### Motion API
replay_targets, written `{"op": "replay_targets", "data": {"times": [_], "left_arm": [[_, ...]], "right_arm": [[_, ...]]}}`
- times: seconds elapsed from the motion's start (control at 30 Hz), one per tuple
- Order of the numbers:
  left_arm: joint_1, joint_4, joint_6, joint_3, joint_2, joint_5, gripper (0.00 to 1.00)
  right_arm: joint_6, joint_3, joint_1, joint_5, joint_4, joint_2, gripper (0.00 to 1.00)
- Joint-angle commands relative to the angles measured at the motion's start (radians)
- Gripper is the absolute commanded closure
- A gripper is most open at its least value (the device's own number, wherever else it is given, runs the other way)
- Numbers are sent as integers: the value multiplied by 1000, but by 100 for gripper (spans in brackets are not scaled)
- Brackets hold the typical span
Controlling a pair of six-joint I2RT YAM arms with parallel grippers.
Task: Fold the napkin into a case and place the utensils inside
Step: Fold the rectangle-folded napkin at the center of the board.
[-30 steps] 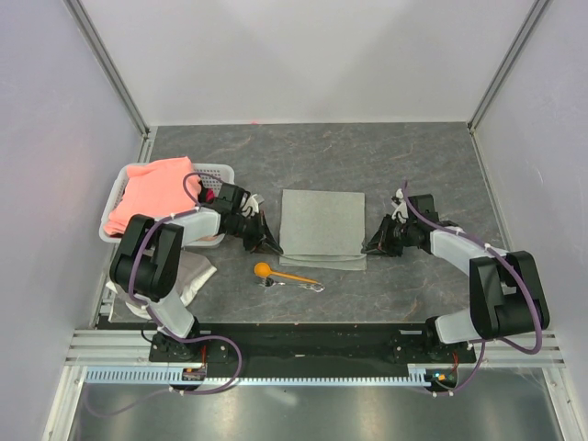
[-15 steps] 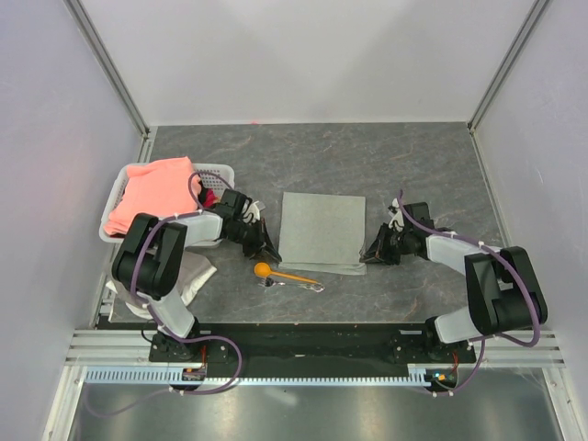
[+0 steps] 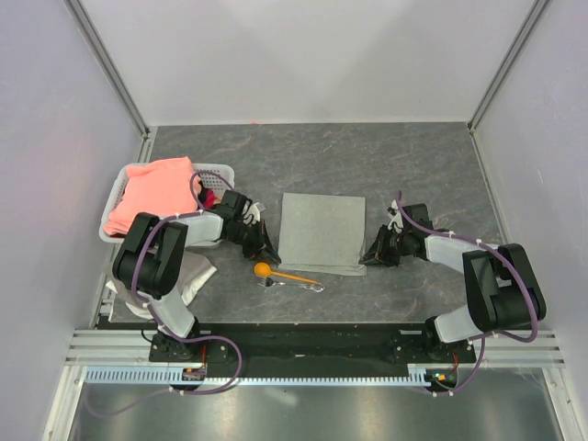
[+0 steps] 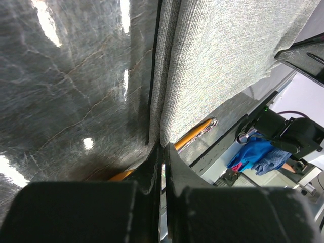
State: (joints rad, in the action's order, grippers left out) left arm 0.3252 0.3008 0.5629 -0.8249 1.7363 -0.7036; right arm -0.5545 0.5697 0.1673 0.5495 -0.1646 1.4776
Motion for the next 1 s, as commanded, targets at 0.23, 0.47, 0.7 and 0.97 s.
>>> {"op": "replay_targets", "data": {"times": [0.23,0.47,0.7,0.97], "left_arm": [[-9,118,60,-59,-155,-36,98],[9,121,68,0,-175,-42,98],[29,64,83,35,-115,-27,98],[54,54,80,32,-73,3,98]], "right_arm": [[18,142,3,-52,-176,-146,100],[25,114,1,-48,-210,-189,100],[38,56,1,-77,-161,-146,100],[34,42,3,-74,-119,-94,100]]}}
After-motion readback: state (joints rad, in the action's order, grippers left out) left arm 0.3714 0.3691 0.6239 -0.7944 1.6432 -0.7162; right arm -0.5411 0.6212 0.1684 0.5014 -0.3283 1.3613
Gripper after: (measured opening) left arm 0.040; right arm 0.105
